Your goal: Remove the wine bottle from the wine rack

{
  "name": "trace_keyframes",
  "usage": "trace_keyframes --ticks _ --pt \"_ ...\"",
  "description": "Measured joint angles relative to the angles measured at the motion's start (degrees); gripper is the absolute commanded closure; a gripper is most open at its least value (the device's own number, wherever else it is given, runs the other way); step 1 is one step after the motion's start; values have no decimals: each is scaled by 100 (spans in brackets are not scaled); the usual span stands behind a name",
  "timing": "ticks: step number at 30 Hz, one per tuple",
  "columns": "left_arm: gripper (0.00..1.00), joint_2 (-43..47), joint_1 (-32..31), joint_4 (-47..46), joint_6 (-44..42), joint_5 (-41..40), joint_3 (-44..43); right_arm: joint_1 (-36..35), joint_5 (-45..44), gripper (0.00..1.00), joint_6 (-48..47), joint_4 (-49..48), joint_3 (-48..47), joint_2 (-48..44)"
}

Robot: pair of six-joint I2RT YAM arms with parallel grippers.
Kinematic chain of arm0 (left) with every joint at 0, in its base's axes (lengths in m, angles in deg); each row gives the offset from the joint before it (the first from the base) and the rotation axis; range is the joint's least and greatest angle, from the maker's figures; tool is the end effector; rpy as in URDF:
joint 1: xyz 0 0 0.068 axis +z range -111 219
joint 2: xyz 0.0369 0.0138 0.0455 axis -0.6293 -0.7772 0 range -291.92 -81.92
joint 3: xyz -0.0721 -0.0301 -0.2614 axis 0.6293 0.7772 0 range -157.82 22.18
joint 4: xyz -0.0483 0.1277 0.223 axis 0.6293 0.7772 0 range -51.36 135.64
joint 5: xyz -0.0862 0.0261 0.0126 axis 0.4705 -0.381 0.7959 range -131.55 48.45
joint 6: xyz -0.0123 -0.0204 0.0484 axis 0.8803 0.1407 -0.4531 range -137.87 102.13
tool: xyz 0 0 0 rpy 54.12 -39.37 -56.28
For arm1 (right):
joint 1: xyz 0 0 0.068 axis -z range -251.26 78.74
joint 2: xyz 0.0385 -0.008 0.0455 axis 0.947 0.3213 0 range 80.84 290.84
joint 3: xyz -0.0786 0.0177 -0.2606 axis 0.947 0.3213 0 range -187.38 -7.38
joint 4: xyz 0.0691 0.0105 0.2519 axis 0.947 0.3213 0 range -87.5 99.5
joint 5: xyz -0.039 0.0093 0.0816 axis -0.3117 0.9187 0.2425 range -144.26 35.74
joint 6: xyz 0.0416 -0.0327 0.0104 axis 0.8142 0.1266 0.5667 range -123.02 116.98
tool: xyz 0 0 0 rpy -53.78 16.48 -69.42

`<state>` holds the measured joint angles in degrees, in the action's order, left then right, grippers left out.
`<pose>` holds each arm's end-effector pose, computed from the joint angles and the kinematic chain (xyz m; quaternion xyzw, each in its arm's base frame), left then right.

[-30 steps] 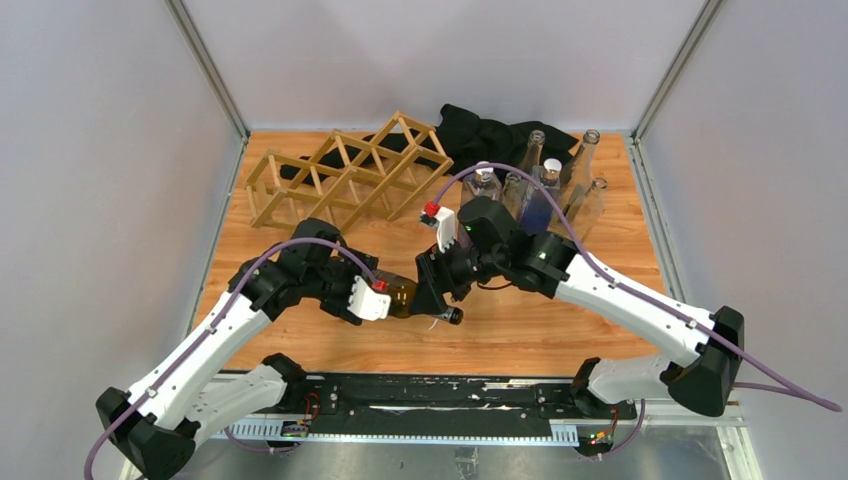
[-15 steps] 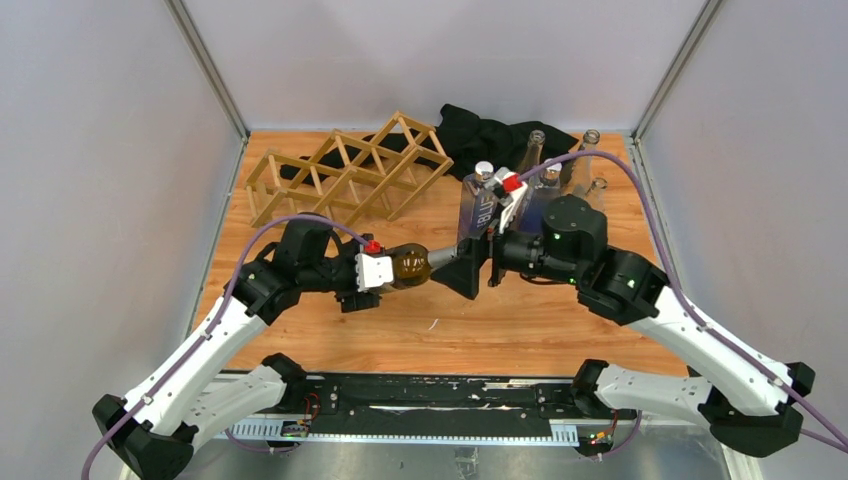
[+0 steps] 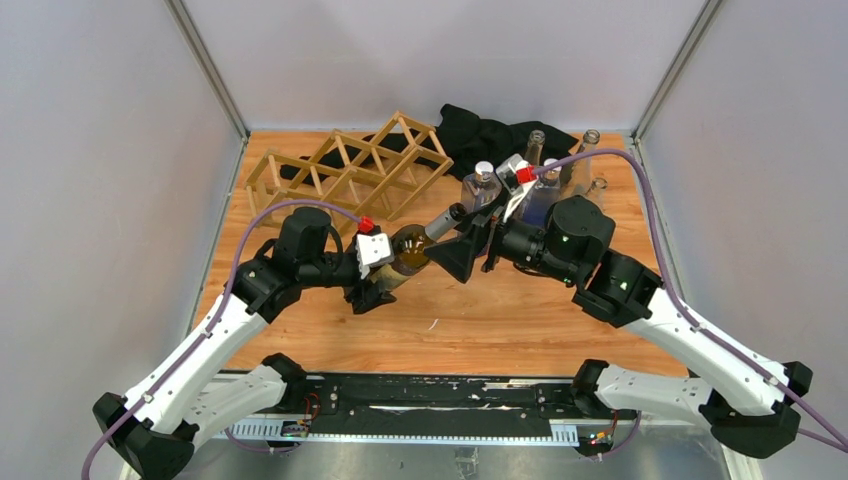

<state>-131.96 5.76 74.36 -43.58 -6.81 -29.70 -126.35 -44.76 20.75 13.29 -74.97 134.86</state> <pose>0.1388 -0.1151 0.3261 0.5366 0.6641 -0.2924 0.4307 0.1085 0.1657 0.4482 -0.2433 0.6456 0.5025 0.5211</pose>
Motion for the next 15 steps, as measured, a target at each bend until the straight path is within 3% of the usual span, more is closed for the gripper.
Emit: trace_keyframes --ticks 4,7,15 --pt "100 0 0 -28 221 109 0 0 -144 5 15 -321 52 120" --pt "100 0 0 -83 330 155 0 0 -278 12 44 -595 59 247" --pt "100 -7 0 -170 603 258 -2 0 -555 52 273 -1257 66 750"
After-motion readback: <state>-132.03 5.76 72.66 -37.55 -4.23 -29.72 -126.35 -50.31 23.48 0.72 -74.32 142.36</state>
